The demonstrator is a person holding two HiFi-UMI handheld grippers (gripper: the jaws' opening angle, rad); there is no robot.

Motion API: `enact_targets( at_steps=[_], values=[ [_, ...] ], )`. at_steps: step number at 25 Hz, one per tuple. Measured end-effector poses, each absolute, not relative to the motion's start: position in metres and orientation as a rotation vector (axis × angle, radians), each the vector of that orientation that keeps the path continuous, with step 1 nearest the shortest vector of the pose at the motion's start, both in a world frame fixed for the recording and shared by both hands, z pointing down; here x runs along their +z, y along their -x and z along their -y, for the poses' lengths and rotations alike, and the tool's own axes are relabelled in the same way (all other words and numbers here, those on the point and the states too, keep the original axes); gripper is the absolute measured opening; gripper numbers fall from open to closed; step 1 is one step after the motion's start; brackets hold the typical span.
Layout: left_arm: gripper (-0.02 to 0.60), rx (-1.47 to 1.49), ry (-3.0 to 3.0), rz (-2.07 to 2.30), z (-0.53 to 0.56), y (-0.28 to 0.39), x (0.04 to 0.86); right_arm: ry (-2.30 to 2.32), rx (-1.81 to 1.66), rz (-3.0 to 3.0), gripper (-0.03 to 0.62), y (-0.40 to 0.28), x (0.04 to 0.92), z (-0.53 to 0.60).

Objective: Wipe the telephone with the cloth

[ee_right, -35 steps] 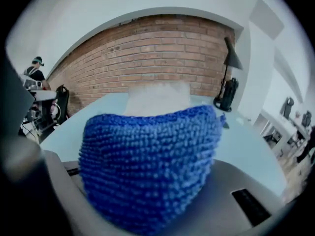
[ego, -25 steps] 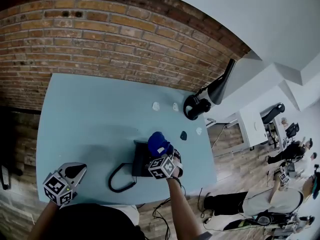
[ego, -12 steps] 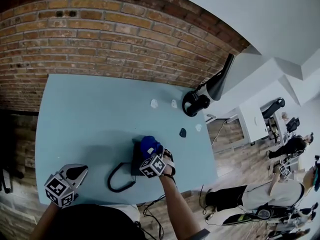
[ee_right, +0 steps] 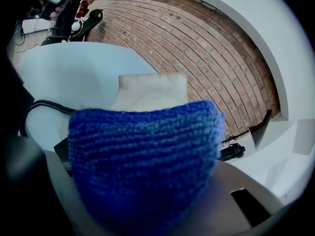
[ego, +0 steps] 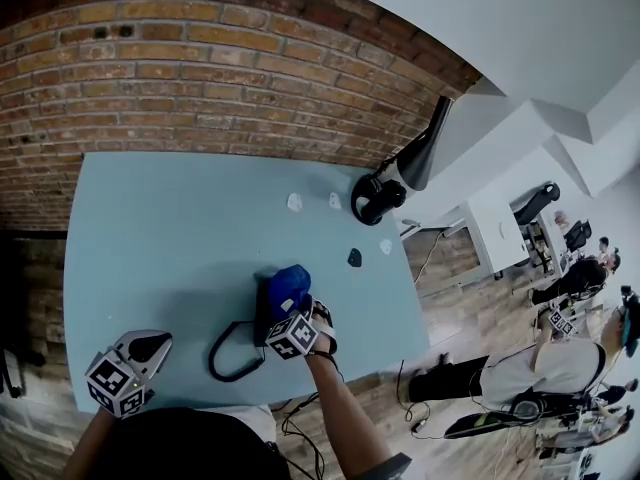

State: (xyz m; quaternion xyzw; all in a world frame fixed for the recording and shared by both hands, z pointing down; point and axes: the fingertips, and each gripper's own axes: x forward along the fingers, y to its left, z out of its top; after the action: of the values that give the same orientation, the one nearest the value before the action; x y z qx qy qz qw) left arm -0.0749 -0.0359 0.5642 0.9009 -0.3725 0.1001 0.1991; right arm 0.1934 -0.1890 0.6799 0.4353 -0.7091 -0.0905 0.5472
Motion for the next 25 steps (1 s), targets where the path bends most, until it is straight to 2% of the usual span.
enact_targets(
  at_steps=[25],
  values=[
    [0.02,0.281,-2.545,1.021,0.028,0.068,0.562,-1.053,-0.161,1.716,0.051,-0.186,0.696,0.153]
  ],
)
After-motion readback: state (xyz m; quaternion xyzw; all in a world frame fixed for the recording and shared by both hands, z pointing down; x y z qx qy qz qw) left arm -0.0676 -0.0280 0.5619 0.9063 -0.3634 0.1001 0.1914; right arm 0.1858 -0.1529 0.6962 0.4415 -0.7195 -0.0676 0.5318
